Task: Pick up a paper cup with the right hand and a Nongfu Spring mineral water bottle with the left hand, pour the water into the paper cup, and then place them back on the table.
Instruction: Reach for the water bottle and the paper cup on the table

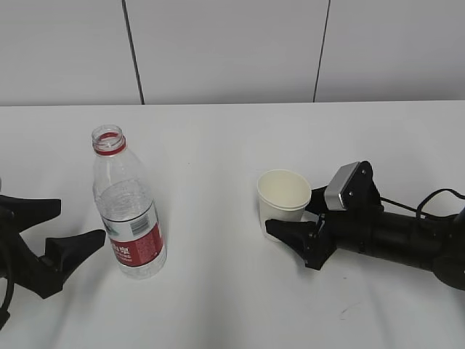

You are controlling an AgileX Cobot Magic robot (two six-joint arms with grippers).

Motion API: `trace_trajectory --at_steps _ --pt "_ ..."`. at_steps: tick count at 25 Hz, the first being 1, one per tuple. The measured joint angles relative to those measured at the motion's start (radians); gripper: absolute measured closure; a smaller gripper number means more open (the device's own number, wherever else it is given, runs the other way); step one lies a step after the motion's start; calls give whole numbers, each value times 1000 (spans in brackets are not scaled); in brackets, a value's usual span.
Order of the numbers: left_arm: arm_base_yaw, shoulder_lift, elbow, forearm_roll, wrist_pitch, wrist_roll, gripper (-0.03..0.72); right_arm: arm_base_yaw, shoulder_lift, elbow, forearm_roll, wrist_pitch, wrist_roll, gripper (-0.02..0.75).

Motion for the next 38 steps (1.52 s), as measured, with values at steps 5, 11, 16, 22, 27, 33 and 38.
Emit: trace_trajectory --at_steps 5,11,16,22,27,33,38 --pt "0 0 10 13 -1 -18 101 0 0 0 2 0 2 212" --pt "0 0 65 14 -41 -20 101 0 0 0 2 0 2 215" --pt "0 0 79 18 -99 -20 101 1 0 0 4 0 2 215" --pt "0 0 79 18 -119 -19 101 1 0 0 4 -1 4 216" --pt "0 1 79 40 -129 -19 101 1 0 0 4 -1 10 216" --pt "0 56 50 61 -139 -19 101 1 0 0 4 -1 12 216" --pt "0 140 18 86 -145 -19 101 1 0 0 4 -2 12 216"
